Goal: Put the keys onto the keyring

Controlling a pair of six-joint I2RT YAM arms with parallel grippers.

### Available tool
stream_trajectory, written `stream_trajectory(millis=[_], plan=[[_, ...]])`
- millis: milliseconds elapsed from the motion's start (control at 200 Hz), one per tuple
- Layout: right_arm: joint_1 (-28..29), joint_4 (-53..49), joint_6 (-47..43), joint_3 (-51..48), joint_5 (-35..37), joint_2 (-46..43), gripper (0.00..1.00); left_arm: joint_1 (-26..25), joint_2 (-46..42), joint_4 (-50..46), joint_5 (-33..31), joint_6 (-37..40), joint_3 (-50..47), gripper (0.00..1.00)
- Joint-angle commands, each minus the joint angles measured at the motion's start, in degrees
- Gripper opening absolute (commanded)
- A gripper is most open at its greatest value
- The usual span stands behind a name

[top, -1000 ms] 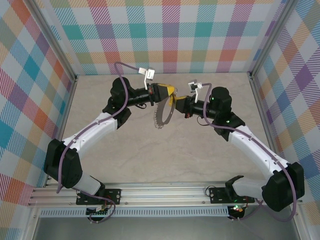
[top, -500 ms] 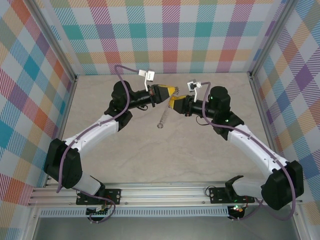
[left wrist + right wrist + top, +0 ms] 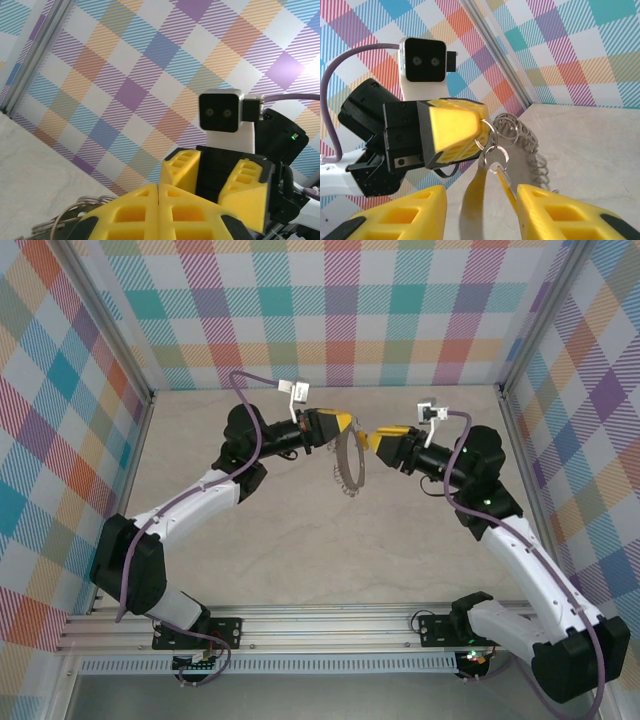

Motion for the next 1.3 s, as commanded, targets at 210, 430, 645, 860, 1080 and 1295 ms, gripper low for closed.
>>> stream_trajectory(millis=[210, 430, 645, 860, 1080, 1295], plan=[[-0.1, 15.6, 9.8, 2.7, -1.0, 6.9, 0.39, -0.4, 1.2, 8.8, 0.1, -4.7, -0.2, 0.0], [-0.1, 19.6, 11.4, 3.1, -0.7, 9.2, 0.35, -0.4, 1.9, 10.6, 0.0, -6.5, 0.1, 0.0], [-0.1, 23.2, 13.3, 3.5, -3.5, 11.0, 0.29, -0.4, 2.4, 11.4, -0.2, -7.3, 0.4, 0.0], [-0.1, 24.3, 14.7, 3.5, -4.8, 12.2, 0.27, -0.4, 2.9, 12.1, -0.3, -7.9, 0.6, 0.0], [-0.1, 26.3, 15.3, 3.0, -5.5, 12.8, 0.25, -0.4, 3.1, 12.3, -0.3, -8.0, 0.7, 0.0], [-0.1, 26.8, 16.1, 3.0, -6.4, 13.5, 0.22, -0.4, 3.3, 12.6, -0.5, -8.1, 0.8, 0.0]])
